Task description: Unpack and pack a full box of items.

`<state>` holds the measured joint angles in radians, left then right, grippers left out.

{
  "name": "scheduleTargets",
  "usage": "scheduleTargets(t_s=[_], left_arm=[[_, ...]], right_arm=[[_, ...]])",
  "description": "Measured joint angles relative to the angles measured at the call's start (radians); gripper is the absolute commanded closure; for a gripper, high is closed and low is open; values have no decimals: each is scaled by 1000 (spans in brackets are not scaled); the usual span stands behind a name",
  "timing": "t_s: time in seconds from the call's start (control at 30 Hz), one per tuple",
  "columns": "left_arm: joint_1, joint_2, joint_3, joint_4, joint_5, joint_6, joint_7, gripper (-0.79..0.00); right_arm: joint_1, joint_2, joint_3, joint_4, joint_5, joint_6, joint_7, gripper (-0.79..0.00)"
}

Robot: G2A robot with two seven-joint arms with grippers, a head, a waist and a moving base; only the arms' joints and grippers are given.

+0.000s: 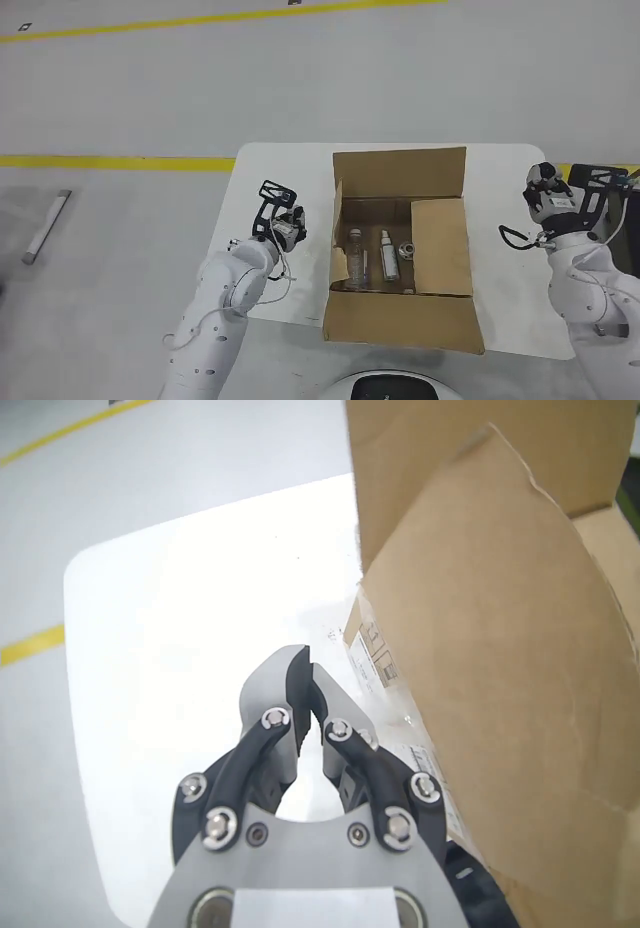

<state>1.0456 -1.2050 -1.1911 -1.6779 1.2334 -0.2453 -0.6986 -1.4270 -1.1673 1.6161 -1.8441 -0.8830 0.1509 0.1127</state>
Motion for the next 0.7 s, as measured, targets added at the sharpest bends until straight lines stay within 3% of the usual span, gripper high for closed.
scheduleTargets(t_s=[0.23,0.43,0.7], left_arm=[[-4,-4,82,16,96,-100,76,0],[-64,-18,158,45,152,-135,119,0],[-118,-36,221,88,139,-178,127,0]], right_arm=[[53,-5,19,72,24,64,36,0],[191,-11,5,183,141,128,201,0],[406,-18,-69,392,270,60,394,0]])
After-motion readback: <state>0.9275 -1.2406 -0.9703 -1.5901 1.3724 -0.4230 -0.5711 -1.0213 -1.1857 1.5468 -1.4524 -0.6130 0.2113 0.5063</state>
